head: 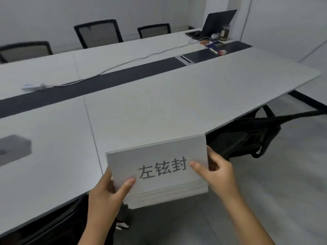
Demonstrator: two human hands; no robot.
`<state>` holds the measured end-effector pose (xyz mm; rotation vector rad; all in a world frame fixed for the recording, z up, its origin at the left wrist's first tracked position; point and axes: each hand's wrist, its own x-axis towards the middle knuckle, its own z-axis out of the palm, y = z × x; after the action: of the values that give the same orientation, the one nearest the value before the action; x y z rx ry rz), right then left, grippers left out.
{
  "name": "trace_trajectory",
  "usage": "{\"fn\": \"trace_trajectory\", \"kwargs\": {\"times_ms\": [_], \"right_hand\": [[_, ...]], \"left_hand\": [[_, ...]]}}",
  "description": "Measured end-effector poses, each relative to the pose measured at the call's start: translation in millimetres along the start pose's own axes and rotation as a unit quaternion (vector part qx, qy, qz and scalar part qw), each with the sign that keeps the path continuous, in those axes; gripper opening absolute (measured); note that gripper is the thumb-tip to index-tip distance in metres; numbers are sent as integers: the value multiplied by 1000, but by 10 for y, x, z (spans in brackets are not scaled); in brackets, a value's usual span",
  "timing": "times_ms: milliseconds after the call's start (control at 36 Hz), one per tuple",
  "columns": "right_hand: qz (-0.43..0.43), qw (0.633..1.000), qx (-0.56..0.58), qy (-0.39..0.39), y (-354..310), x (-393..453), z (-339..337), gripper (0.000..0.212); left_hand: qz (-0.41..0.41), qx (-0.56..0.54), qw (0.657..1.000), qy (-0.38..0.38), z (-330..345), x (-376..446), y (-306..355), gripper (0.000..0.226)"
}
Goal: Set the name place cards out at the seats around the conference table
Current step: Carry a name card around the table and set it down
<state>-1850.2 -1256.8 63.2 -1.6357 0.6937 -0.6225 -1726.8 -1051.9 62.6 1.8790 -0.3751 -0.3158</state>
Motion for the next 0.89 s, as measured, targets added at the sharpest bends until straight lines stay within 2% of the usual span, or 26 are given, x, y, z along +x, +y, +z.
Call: {"fn": "trace_trajectory", "kwargs": {"times_ms": [194, 444, 528, 611, 667, 889], "right_hand": [[-7, 991, 7, -135, 54, 635, 587, 39], [23, 972, -1, -234, 18, 1573, 1848, 36], [49, 965, 0, -256, 60, 1834, 2297, 38], [74, 959, 2, -272, 127, 2017, 2688, 47], [85, 955, 6, -284, 188, 2103, 2900, 44], [90, 941, -10, -327, 314, 2266, 3419, 46]], "left_hand": [[-51, 6, 993, 107, -234, 327, -161, 37], [-91, 30, 987, 130, -841, 1288, -555, 56], [-103, 33, 983, 150, -1042, 1578, -718, 57], [-142, 4, 973, 181, -1217, 1796, -903, 66], [-169, -16, 966, 195, -1304, 1902, -1012, 72], [-211, -30, 951, 226, -1549, 2050, -1242, 72]]}}
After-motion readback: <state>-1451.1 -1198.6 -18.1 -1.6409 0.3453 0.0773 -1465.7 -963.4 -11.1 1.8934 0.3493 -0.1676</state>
